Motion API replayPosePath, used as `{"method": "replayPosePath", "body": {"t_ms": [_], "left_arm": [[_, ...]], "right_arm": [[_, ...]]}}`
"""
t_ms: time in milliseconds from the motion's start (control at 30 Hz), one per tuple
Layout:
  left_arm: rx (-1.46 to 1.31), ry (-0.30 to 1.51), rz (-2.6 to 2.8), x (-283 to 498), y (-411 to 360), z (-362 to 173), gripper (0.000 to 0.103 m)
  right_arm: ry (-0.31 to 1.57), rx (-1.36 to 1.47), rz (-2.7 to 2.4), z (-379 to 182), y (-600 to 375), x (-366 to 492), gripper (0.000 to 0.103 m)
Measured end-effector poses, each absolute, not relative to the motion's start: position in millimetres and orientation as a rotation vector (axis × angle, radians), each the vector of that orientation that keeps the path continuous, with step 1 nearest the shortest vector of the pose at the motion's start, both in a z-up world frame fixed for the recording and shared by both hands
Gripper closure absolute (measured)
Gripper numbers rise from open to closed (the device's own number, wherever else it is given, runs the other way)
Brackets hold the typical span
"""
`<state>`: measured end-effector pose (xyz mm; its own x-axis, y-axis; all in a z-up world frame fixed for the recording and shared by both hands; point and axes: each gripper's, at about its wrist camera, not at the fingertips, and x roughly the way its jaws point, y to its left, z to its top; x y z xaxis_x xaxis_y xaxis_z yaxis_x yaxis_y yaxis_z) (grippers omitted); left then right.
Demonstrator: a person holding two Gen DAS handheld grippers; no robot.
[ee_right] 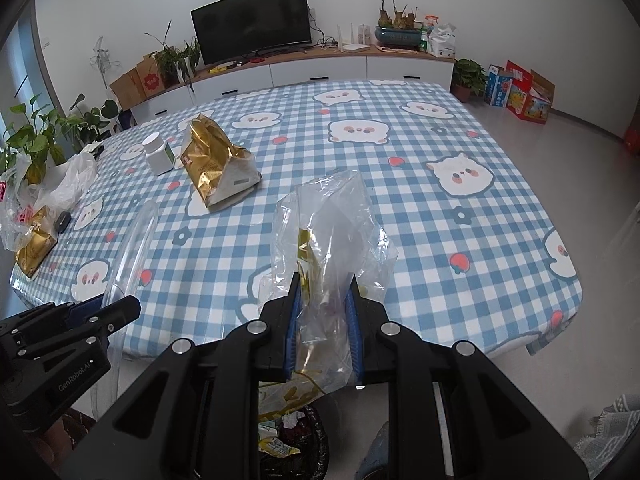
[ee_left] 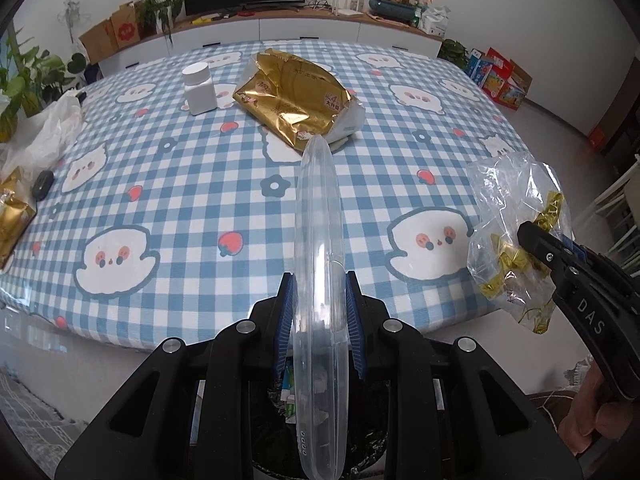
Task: Collect trash
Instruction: 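Lift the bottle and the plastic bag with both tools toward the bin, then lower the clear bottle with the left tool over the black bin and open it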
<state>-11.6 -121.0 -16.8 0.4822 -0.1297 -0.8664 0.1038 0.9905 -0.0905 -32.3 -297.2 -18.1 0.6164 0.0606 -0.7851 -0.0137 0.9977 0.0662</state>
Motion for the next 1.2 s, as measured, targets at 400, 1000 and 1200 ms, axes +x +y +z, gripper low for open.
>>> {"method": "replayPosePath", "body": {"t_ms": [400, 1000, 1200], "left_arm": [[-0.016, 1.083, -0.149, -46, -122, -29, 0.079], [-0.038, 1.148, -0.137, -98, -108, -71, 0.079], [-0.036, 1.181, -0.104, -110, -106, -99, 0.079]], "right_arm": [[0.956, 0.059, 0.007, -38, -313, -76, 0.084], [1.119, 0.045, -0.044, -95, -317, -128, 0.084], [1.184, 0.017, -0.066, -120, -309, -126, 0.084]]}}
